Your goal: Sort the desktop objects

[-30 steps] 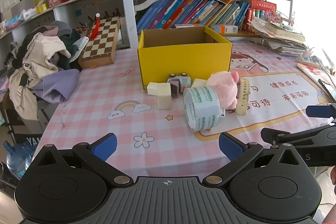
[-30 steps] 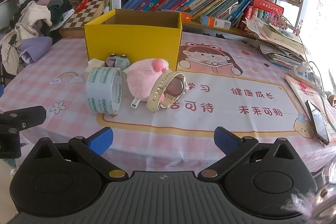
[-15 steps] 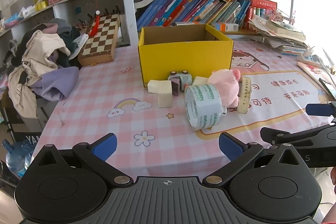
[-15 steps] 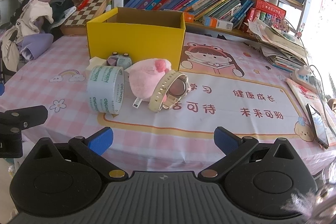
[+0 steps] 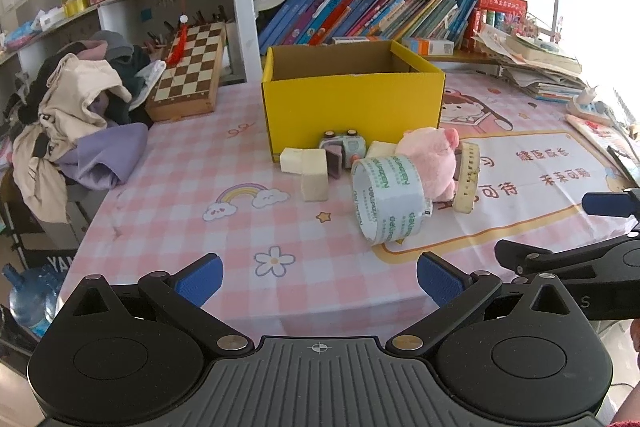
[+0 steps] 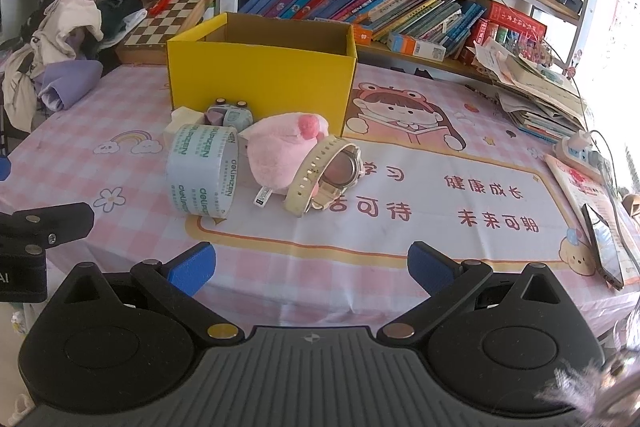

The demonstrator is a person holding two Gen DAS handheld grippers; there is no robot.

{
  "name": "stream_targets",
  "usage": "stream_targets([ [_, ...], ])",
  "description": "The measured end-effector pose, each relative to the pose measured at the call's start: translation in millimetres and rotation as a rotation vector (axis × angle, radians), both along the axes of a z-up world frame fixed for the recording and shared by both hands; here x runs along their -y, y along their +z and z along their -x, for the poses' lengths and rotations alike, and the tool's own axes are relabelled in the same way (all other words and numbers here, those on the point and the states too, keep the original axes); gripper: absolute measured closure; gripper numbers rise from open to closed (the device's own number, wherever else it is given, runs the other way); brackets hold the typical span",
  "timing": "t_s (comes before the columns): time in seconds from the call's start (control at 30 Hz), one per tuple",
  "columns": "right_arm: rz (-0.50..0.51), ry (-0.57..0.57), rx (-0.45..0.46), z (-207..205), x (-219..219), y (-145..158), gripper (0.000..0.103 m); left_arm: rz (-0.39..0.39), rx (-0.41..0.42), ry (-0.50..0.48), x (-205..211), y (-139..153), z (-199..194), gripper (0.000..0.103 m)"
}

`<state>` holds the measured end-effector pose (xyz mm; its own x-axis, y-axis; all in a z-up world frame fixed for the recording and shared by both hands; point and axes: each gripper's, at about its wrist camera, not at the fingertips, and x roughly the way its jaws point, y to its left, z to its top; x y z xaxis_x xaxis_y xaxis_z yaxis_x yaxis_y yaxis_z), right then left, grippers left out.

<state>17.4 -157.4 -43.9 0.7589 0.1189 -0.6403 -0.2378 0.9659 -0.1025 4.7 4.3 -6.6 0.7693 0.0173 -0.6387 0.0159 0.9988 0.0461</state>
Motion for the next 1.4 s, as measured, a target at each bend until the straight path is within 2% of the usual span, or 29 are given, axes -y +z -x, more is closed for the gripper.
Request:
stream_targets([
  [0.63,0.017,0.014,0.007,0,-6,2,0.0,0.013,-0.001,-0.015,-2,0,-2,0.0],
  [1.07,0.048,0.067,0.057,-4,-9,7,0.0,-0.002,0.011,-0.005,-4,2,-2,0.0],
  [1.4,0.035,0.055,0.038,1,-11,4,0.0,0.009,0.004,-0.024,-4,1,-4,0.0],
])
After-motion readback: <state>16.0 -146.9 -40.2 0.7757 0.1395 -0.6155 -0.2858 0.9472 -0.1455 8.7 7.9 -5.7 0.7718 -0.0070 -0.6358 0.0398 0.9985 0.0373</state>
